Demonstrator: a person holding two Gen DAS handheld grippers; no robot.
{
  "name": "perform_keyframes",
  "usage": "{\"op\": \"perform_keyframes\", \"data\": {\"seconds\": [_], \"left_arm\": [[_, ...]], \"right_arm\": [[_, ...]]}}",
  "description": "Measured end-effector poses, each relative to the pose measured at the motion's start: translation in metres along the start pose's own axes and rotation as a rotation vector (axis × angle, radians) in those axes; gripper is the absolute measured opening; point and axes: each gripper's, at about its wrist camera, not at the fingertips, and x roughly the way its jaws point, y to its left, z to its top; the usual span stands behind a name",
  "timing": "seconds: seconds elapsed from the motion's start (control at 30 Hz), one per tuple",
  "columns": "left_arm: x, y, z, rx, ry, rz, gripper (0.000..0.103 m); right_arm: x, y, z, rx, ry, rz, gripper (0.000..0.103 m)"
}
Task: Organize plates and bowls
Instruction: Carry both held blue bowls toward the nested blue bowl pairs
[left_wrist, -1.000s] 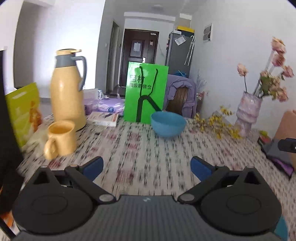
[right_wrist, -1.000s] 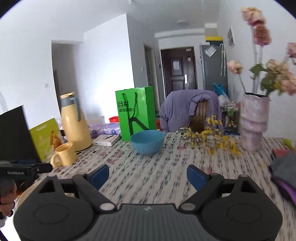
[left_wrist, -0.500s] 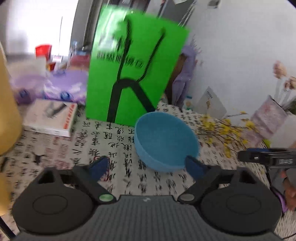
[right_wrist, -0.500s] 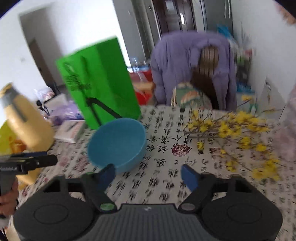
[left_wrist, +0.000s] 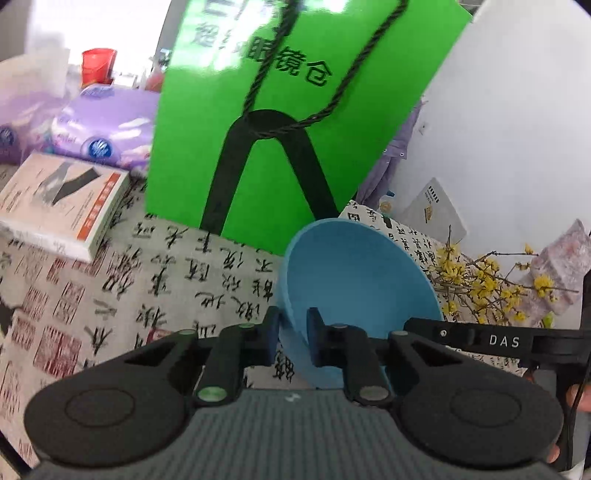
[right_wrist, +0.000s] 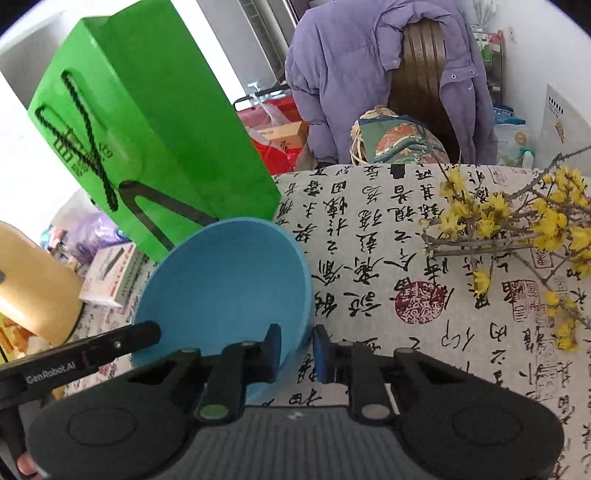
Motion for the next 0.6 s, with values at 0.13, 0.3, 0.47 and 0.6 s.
{"op": "perform_keyframes", "data": {"seconds": [0.13, 0.3, 0.47, 0.6], "left_arm": [[-0.026, -0.003, 0.003, -0.010, -0.012, -0.020, 0.015], [-0.084, -0.017, -0.004, 0.004, -0.050, -0.028, 0.015], [-0.153, -0.038, -0.028, 0.026, -0.086, -0.010, 0.015], [-0.212, -0.046, -0.056, 0.015, -0.129, -0.010, 0.016]], "right_arm": [[-0.022, 0.013, -0.002, -0.032, 0.005, -0.005, 0.017], [-0.066, 0.034, -0.012, -0.071, -0.002, 0.007, 0.017], [-0.122, 0.067, -0.040, -0.132, -0.021, -0.003, 0.017], [-0.168, 0.093, -0.073, -0.160, -0.035, -0.007, 0.017]]}}
